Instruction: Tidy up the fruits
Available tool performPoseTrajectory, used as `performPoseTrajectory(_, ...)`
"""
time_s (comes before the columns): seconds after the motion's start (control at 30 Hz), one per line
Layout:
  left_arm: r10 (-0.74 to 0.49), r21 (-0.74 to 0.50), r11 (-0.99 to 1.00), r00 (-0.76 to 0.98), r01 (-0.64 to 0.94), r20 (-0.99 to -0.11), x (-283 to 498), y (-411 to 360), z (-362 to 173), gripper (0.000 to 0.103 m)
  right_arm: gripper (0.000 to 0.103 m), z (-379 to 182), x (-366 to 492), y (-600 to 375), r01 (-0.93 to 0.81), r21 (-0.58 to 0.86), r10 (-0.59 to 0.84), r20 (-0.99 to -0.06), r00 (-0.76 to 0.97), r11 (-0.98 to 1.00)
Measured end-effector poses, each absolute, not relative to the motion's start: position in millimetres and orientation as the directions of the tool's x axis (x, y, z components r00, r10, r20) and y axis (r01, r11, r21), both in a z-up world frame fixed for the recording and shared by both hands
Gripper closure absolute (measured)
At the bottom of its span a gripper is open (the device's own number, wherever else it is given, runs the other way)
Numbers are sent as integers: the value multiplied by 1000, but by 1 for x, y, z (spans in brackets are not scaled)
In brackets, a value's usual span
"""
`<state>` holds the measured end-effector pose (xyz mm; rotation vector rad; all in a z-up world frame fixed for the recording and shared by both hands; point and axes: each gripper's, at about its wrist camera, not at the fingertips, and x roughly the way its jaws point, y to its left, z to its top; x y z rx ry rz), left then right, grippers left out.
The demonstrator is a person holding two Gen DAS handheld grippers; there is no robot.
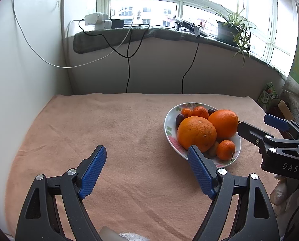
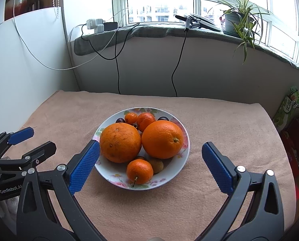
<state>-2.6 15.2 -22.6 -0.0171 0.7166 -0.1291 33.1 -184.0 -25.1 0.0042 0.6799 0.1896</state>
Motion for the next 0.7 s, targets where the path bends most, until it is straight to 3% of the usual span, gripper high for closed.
performPoseTrajectory(0.7,-123,-59,992,753,111,-647,-6,13,-21,20,0,-26,30,-184,-174,66,177,-629,757,982)
